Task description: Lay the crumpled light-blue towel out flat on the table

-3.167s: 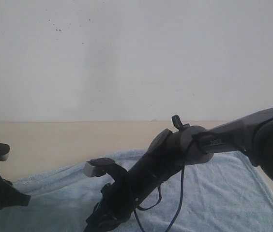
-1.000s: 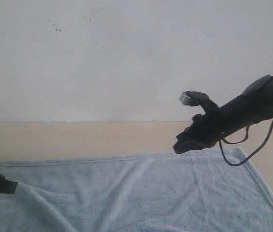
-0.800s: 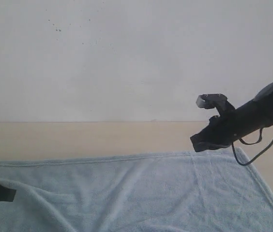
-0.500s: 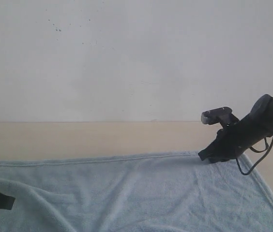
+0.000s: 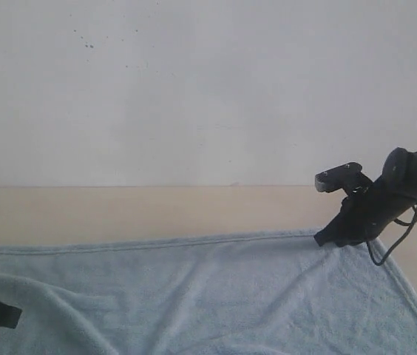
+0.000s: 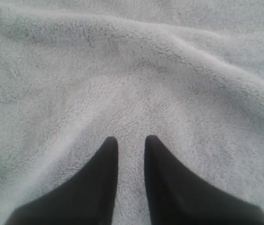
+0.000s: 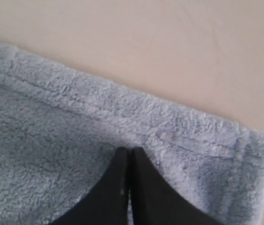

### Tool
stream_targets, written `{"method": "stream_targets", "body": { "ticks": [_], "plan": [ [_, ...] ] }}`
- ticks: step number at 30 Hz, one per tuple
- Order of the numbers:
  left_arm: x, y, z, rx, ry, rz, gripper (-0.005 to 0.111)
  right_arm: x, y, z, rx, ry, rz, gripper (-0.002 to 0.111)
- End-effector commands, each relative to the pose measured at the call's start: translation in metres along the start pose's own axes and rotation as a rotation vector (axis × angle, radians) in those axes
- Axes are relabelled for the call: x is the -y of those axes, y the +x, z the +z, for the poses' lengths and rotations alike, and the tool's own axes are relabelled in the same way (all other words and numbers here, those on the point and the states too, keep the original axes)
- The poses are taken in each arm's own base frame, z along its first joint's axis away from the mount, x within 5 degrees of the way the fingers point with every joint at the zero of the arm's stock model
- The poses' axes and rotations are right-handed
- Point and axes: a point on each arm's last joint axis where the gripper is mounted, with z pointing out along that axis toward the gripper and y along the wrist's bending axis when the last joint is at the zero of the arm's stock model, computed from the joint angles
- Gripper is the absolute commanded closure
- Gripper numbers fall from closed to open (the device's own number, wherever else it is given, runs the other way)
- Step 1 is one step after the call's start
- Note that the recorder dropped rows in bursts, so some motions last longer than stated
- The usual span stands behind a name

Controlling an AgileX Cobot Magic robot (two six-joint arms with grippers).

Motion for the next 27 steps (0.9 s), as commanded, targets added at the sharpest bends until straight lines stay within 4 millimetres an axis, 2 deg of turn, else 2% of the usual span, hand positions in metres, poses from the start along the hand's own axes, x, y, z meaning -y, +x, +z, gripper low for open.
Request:
{"method": "stream_targets", "body": {
  "ticks": [1,7,11,15,20,24,27],
  "plan": [
    [0.003,0.005,-0.002,-0.047,0.017,-0.018,0.086,0.028,0.009,0.015,-0.076,0.037,0.027,0.107],
    [0.003,0.005,-0.006,-0.045,0.019,-0.018,0.086,0.069,-0.01,0.002,-0.009,0.12,0.083,0.107],
    [0.003,0.002,-0.012,-0.014,0.016,-0.013,0.086,0.082,-0.021,-0.012,0.016,0.116,0.128,0.107],
    [0.002,-0.008,-0.027,0.091,0.001,-0.007,0.086,0.077,-0.04,-0.037,0.128,0.009,0.169,0.107],
    [0.001,-0.019,-0.056,0.24,-0.016,-0.002,0.086,0.057,-0.069,-0.088,0.307,-0.201,0.182,0.107],
    [0.001,-0.019,-0.078,0.327,-0.025,-0.001,0.086,0.051,-0.078,-0.134,0.401,-0.194,0.2,0.107],
    [0.002,-0.012,-0.093,0.39,-0.026,-0.023,0.086,0.044,-0.072,-0.166,0.443,-0.143,0.198,0.107]
  ]
}}
